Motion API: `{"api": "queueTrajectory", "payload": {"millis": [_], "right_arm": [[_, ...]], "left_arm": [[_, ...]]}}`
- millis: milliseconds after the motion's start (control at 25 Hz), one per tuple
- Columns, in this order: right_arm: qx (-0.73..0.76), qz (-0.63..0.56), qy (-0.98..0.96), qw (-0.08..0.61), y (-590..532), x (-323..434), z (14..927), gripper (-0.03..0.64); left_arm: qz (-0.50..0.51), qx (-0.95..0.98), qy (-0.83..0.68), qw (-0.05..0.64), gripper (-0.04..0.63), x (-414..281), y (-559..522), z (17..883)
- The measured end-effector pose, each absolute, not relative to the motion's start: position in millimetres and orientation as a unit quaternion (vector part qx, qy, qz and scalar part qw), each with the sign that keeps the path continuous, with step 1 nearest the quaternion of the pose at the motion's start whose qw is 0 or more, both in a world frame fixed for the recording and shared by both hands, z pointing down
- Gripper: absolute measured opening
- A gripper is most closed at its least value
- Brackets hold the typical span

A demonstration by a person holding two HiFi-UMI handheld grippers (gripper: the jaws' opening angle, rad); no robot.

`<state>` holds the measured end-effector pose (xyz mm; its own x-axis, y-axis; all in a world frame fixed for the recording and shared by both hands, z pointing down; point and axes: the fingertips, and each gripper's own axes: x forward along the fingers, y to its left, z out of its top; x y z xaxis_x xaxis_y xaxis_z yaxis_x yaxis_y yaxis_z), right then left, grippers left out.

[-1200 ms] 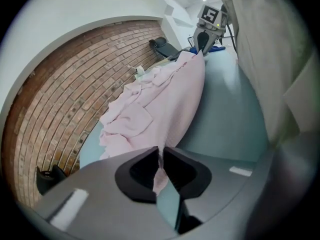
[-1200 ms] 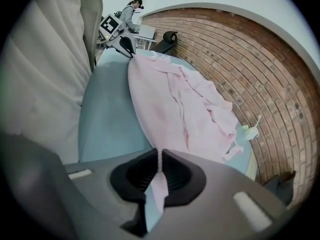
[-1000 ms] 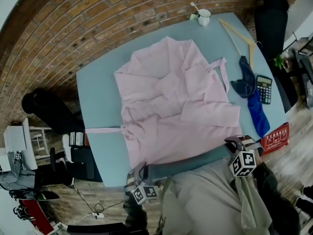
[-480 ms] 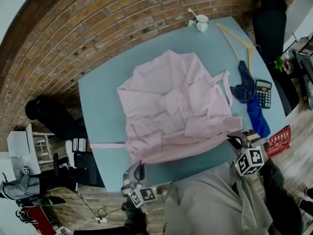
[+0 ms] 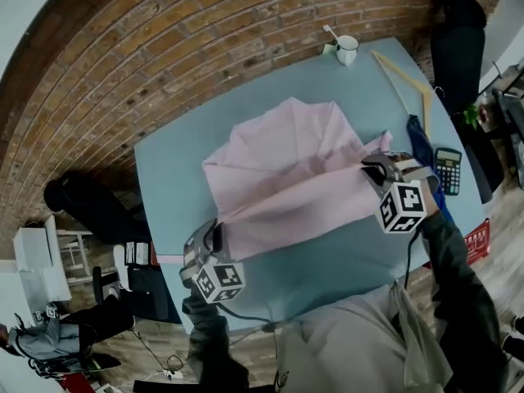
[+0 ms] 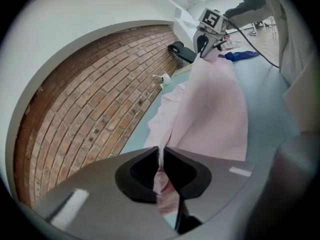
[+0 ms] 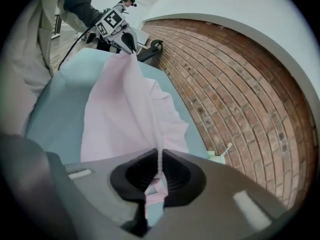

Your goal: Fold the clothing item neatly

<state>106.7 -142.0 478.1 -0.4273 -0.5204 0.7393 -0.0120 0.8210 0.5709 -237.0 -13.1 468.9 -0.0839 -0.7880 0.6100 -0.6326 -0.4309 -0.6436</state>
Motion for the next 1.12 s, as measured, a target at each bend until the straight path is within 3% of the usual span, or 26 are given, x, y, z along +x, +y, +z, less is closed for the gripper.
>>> {"api": "queueTrajectory", "payload": {"millis": [360, 600, 640, 680, 760, 880, 960, 1080, 1120], "right_arm": [[0.163, -0.228, -0.803, 0.526, -268, 56, 495, 0.028], [0.185, -0.187, -0.81, 0.524, -334, 32, 531, 0.03], [0.212, -0.201, -0.808, 0.512, -345, 29, 534, 0.052], [0.241, -0.219, -0.804, 0.497, -355, 28, 534, 0.111], [0.288, -0.237, -0.803, 0.465, -364, 31, 528, 0.12], [0.342, -0.229, -0.807, 0.423, -362, 49, 502, 0.123], [0.366, -0.22, -0.808, 0.407, -351, 65, 484, 0.123], [0.367, -0.213, -0.819, 0.386, -312, 82, 467, 0.087], [0.365, -0.205, -0.826, 0.376, -296, 85, 463, 0.055]], "left_arm": [[-0.534, -0.664, 0.52, 0.06, 0.037, -286, -143, 488], [-0.491, -0.663, 0.564, 0.016, 0.053, -313, -196, 527], [-0.478, -0.658, 0.582, 0.008, 0.088, -317, -199, 533], [-0.464, -0.653, 0.599, -0.001, 0.173, -321, -201, 537], [-0.434, -0.648, 0.626, -0.016, 0.264, -326, -198, 537], [-0.399, -0.633, 0.663, -0.022, 0.284, -339, -180, 525], [-0.377, -0.625, 0.683, -0.029, 0.242, -345, -161, 515], [-0.346, -0.618, 0.706, -0.014, 0.034, -336, -130, 493], [-0.337, -0.621, 0.708, -0.011, 0.008, -328, -120, 488]]}}
